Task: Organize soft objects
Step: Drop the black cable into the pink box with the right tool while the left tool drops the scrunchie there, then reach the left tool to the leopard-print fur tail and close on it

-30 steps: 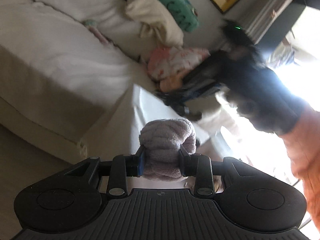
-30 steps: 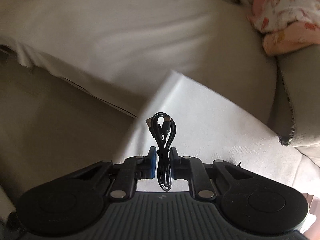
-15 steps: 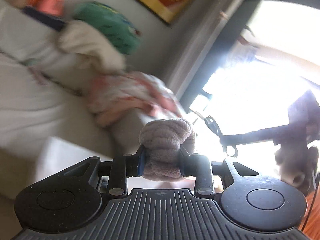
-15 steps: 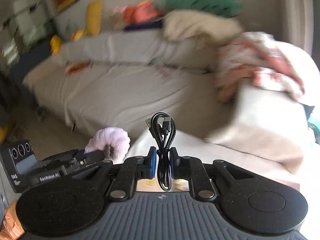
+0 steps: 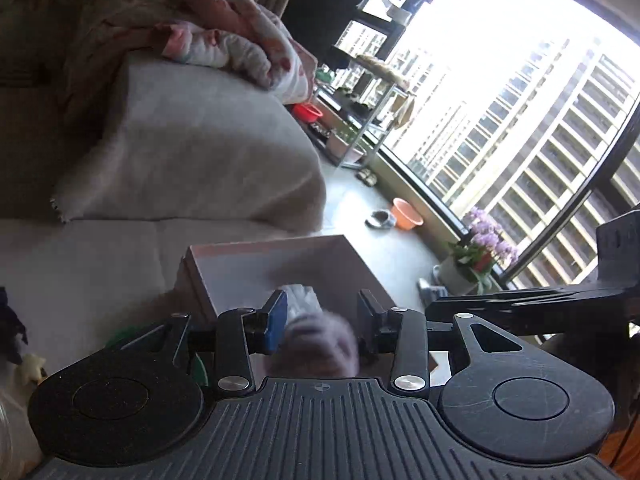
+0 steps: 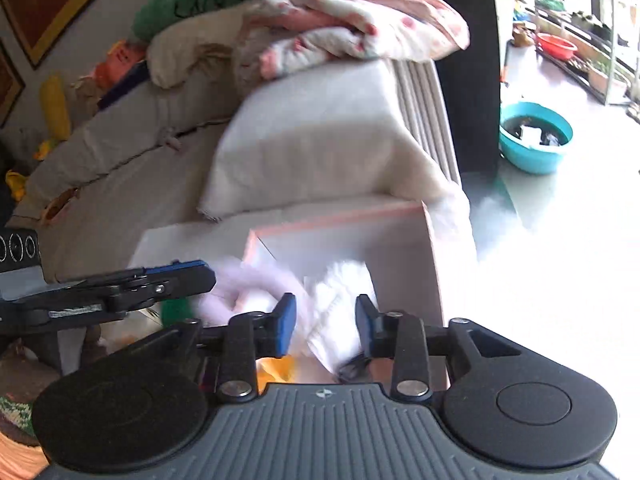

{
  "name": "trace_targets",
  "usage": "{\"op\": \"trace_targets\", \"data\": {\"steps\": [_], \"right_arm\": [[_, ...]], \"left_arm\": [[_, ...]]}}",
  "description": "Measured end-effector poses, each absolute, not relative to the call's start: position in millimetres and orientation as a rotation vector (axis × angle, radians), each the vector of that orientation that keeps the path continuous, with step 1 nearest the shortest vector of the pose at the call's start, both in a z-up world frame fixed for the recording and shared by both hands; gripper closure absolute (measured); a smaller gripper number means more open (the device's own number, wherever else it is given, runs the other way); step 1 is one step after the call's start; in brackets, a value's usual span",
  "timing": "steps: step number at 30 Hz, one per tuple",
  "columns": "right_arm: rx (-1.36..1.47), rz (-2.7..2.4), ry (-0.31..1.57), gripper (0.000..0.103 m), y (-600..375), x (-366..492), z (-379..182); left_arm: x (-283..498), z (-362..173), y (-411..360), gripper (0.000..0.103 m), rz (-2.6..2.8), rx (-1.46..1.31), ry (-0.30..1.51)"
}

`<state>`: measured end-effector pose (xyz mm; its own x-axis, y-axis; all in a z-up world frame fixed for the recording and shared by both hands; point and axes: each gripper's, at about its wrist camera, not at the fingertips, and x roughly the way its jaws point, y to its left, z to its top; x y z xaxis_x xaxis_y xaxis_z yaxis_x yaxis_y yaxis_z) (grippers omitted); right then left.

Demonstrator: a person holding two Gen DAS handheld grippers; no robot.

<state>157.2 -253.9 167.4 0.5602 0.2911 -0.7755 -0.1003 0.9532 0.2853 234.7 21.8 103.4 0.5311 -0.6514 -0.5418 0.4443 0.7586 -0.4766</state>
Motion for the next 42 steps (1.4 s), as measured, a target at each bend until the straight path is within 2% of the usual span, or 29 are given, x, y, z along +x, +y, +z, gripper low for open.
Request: {"op": "trace_targets", "data": {"steps": [2,6,9,14,21,28,36,42], "right_arm": [[0.226,0.231,0.951,0.059,-258,151,158],[0.161,0.216,0.923,0.051,-239,135,157],[0.071,0.217,0.862,0.041,-224,126,150],[-0.056,0.269,0.762,0.031,-172,100,141],[-0.224,0.41,0.698,0.029,-93,60,126],[-0.29,0.504,0.741,0.029,-57,48,96],[-0.326,0.525,0.777,0.029,-52,42,67],[-0.295,0.496,0.804,0.029,-68,40,60]], "left_arm": [[227,104,32,0.061,-0.669,-0.301,0.728],[203,124,75,0.061,-0.606,-0.287,0.628],[165,134,113,0.061,-0.499,-0.239,0.557],[118,123,171,0.061,-0.294,-0.164,0.537],[82,76,207,0.061,-0.232,-0.15,0.615],[90,42,224,0.061,-0.198,-0.321,0.628],[112,17,212,0.061,-0.272,-0.275,0.717],[78,24,175,0.061,-0.541,-0.145,0.776]]}}
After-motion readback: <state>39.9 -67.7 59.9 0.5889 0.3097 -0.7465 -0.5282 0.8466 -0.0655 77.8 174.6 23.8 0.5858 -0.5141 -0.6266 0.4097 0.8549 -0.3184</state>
